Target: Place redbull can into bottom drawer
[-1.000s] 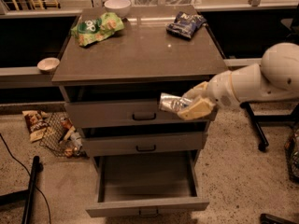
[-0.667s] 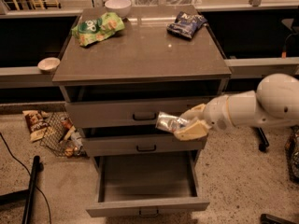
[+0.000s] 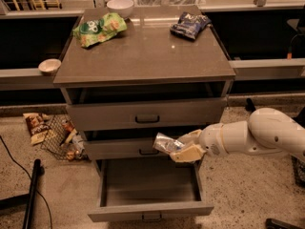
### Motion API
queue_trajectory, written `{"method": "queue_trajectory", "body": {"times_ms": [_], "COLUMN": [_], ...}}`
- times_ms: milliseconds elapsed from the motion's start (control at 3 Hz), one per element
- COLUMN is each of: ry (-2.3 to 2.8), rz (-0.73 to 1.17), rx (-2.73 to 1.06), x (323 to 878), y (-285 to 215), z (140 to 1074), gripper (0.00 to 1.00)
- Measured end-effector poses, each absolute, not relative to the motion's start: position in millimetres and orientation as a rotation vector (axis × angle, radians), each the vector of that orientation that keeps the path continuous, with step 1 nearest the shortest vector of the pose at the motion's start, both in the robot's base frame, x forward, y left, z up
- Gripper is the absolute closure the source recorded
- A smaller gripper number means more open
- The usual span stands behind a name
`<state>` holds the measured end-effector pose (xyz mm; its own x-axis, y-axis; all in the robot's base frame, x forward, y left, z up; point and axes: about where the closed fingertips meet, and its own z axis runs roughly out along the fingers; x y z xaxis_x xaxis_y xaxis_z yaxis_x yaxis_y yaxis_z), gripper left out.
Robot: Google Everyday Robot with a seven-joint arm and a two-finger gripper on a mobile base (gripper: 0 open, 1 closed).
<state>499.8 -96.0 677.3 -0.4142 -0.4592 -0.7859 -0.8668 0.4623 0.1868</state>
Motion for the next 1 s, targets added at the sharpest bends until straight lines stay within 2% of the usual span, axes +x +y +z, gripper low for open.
{"method": "queue_trajectory", "body": {"times_ms": [1000], "ry": [2.131], "rz": [1.033], "rx": [-1.08], "x": [447], "y": [-48], "z": [493], "gripper": [1.0]}}
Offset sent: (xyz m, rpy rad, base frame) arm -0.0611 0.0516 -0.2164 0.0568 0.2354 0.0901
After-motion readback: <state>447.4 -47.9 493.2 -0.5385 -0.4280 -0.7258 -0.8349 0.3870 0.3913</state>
